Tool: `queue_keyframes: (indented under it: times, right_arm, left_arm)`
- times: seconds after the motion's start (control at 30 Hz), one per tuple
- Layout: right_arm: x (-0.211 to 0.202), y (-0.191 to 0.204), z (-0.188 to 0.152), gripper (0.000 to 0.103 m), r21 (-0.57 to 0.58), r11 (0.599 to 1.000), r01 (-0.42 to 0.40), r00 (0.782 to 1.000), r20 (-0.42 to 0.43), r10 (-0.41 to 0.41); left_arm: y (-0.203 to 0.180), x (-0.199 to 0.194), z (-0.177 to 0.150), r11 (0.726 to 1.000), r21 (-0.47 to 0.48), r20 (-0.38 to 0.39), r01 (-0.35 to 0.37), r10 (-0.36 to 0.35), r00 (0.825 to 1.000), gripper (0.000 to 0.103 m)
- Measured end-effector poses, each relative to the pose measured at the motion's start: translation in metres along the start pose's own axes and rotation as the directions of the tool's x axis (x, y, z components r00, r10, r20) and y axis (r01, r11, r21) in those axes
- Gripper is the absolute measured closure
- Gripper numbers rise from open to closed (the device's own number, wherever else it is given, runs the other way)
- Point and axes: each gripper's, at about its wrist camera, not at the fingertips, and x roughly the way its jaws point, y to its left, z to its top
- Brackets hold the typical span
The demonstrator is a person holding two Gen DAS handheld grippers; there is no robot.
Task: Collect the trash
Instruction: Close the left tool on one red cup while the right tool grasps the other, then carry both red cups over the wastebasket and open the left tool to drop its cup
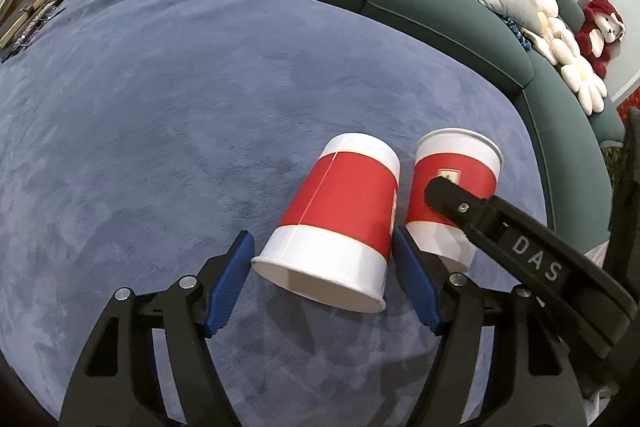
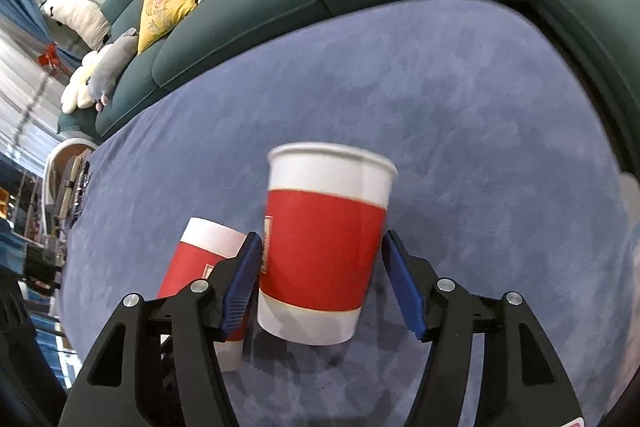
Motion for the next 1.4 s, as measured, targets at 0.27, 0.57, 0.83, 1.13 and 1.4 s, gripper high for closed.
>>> queue_keyframes:
  times: [0.27, 0.57, 0.83, 1.13, 1.4]
  right_arm:
    - [-0.022, -0.002, -0.016, 0.049, -0.015, 1.0, 0.003, 1.0, 0.025, -0.002]
    - [-0.096, -0.026, -0.038, 0.049, 0.001, 1.0, 0.017, 0.992, 0.123, -0.017]
    - [-0.177, -0.07, -0.063, 0.049, 0.034, 0.999, 0.039, 0.972, 0.229, -0.046]
    - [-0.263, -0.139, -0.086, 0.049, 0.106, 0.992, 0.075, 0.932, 0.347, -0.107]
    - [-0.317, -0.211, -0.107, 0.049, 0.206, 0.974, 0.094, 0.898, 0.405, -0.172]
  left_arm:
    - [0.003, -0.016, -0.01, 1.0, -0.026, 0.003, -0.014, 0.014, 1.0, 0.036]
    - [-0.032, -0.054, -0.032, 1.0, 0.005, 0.035, 0.015, -0.015, 0.999, 0.036]
    - [-0.096, -0.1, -0.063, 0.993, 0.103, 0.07, 0.063, -0.07, 0.995, 0.036]
    - [-0.187, -0.133, -0.104, 0.962, 0.242, 0.075, 0.129, -0.151, 0.986, 0.036]
    - [-0.267, -0.143, -0.142, 0.914, 0.365, 0.05, 0.176, -0.207, 0.977, 0.036]
